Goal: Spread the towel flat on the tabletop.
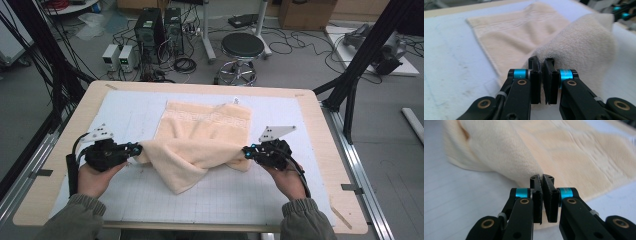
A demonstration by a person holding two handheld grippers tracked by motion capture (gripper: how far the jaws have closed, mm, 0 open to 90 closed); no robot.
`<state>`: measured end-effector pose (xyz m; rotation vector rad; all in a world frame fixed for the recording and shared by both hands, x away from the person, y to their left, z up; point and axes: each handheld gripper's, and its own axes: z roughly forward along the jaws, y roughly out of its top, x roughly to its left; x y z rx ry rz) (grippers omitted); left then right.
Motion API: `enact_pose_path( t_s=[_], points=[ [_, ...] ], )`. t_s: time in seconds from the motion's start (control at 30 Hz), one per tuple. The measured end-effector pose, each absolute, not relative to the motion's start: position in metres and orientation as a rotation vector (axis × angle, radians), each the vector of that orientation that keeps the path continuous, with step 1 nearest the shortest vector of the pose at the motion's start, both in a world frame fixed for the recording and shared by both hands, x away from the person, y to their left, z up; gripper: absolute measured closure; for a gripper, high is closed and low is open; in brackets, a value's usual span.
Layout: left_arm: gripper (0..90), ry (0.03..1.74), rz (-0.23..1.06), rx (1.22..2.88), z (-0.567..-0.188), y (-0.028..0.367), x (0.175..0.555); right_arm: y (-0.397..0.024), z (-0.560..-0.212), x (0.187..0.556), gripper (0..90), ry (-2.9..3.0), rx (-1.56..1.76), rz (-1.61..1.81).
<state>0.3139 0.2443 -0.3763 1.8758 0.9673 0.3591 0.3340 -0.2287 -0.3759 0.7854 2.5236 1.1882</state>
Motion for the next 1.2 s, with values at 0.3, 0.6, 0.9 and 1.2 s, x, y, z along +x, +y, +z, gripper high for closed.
enact_pose_path(
  t_s=[0.3,0.6,0.9,1.2],
  points=[
    [61.9,1.02,0.295,1.928,-0.398,0.231,0.34,-0.223,-0.395,0.358,72.5,2.566,0.849,1.204],
    [53.4,0.95,0.366,1.844,-0.381,0.258,0.302,-0.226,-0.379,0.311,69.6,2.451,0.688,1.337],
    [59.2,0.865,0.187,1.928,-0.413,0.213,0.302,-0.186,-0.406,0.312,67.2,2.525,0.599,1.326],
    [84.8,0.884,0.217,1.957,-0.427,0.178,0.322,-0.147,-0.429,0.342,76.2,2.522,0.647,1.219]
  ],
)
